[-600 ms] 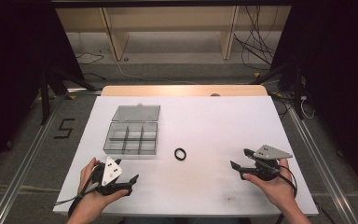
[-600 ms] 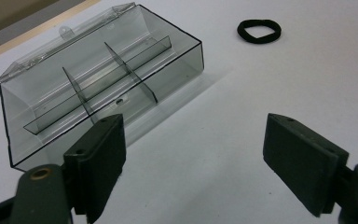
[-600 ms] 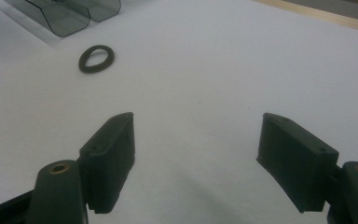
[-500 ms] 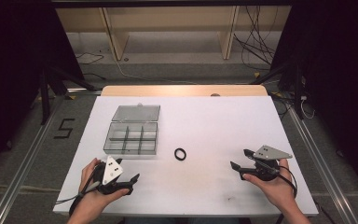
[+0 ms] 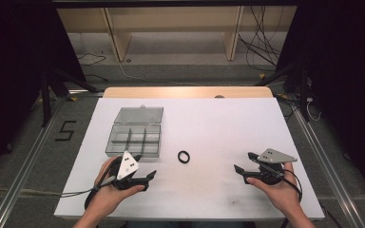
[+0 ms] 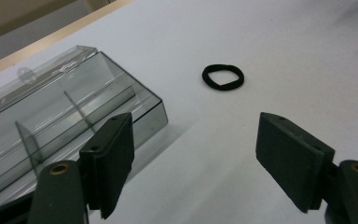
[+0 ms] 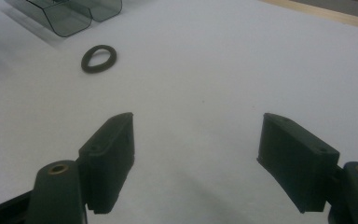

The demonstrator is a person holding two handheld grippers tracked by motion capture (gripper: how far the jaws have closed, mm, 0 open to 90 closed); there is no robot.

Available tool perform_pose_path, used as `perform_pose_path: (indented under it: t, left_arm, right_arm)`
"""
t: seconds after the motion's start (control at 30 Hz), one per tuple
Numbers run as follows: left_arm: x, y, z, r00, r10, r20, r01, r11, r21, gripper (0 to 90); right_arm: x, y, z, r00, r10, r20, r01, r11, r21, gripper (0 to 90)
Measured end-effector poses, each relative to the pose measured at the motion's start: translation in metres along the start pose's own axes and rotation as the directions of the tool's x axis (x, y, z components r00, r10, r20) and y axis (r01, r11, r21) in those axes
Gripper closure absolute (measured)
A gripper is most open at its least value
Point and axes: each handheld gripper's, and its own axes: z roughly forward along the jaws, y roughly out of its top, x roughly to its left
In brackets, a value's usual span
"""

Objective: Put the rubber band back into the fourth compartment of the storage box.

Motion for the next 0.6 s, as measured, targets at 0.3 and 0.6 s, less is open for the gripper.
perform_pose_path:
  t: [0.3,0.6]
  left_arm:
    - [-0.009,0.028,0.039,0.9991,0.024,0.035,-0.024,0.9997,0.003,29.7]
    - [-0.020,0.049,0.089,0.9981,0.026,0.056,-0.029,0.9986,0.045,33.6]
  right_arm:
    - [0.001,-0.001,0.000,1.0000,0.003,0.000,-0.003,1.000,0.003,27.7]
    - [0.001,-0.001,0.000,1.0000,0.000,-0.008,0.000,1.000,0.005,27.5]
